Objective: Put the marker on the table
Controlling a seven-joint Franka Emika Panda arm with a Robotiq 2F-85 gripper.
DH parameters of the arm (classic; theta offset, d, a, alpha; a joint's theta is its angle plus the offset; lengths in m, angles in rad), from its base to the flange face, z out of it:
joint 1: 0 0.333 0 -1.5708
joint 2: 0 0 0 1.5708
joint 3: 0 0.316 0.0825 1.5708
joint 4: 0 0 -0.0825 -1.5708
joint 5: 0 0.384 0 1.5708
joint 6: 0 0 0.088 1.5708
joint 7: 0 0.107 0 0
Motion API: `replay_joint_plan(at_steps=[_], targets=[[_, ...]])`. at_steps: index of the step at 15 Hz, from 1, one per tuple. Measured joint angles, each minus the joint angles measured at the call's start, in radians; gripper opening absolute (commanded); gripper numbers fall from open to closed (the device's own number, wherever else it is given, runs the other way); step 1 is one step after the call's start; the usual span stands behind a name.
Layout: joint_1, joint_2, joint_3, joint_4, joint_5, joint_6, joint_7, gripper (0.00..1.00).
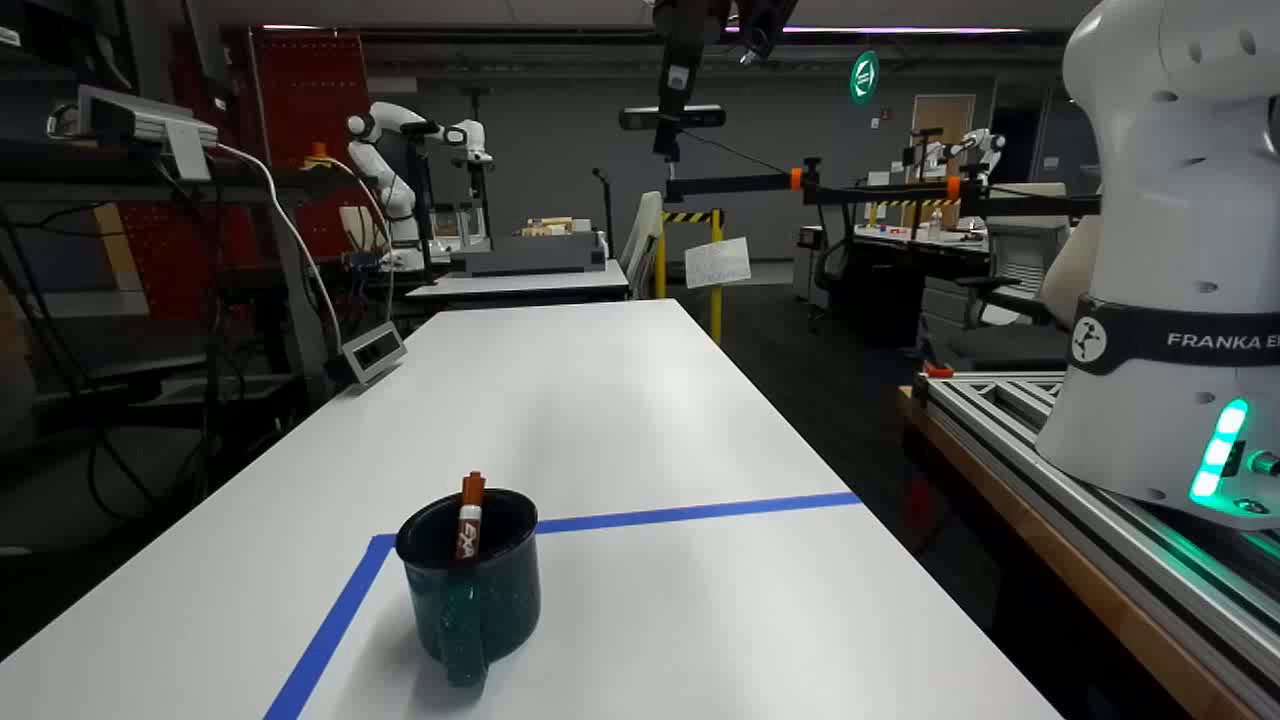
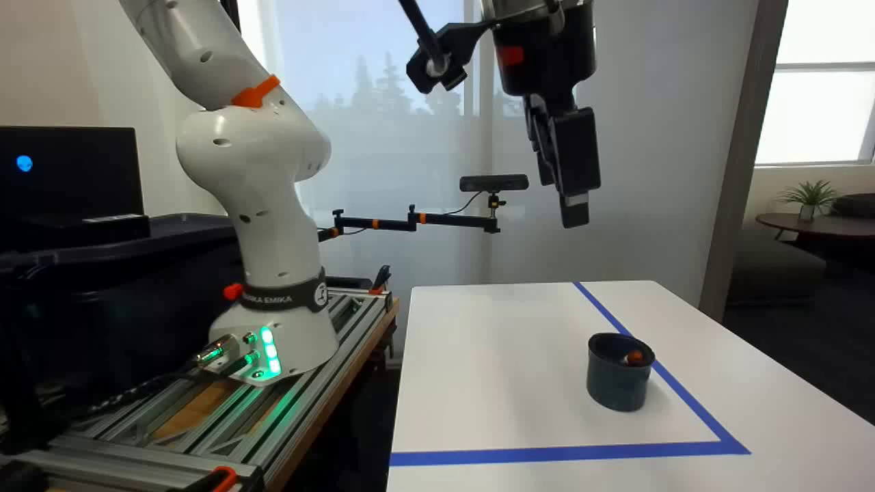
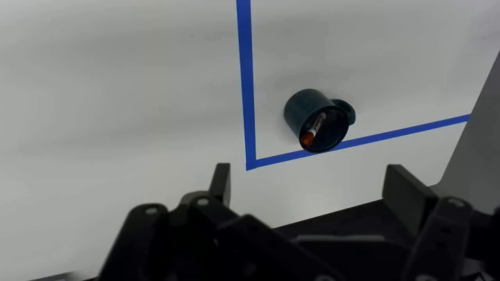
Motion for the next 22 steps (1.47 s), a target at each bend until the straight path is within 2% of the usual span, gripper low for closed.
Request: replay_joint_plan(at_steps=[6, 9, 11, 17, 22], targets=[[-0.012, 0.006, 0.015, 0.000, 0.001, 0.000, -0.004, 1.00], [-0.011, 0.026, 0.035, 0.000, 0.004, 0.005, -0.068, 1.00], [0.002, 0.047, 0.039, 0.000, 0.018, 0.023, -0.164, 1.00], [0.055, 0.158, 0.041, 0.001, 0.152, 0.083, -0.513, 1.00], [0.063, 0.270, 0.091, 0.007, 0.235, 0.120, -0.798, 1.00]])
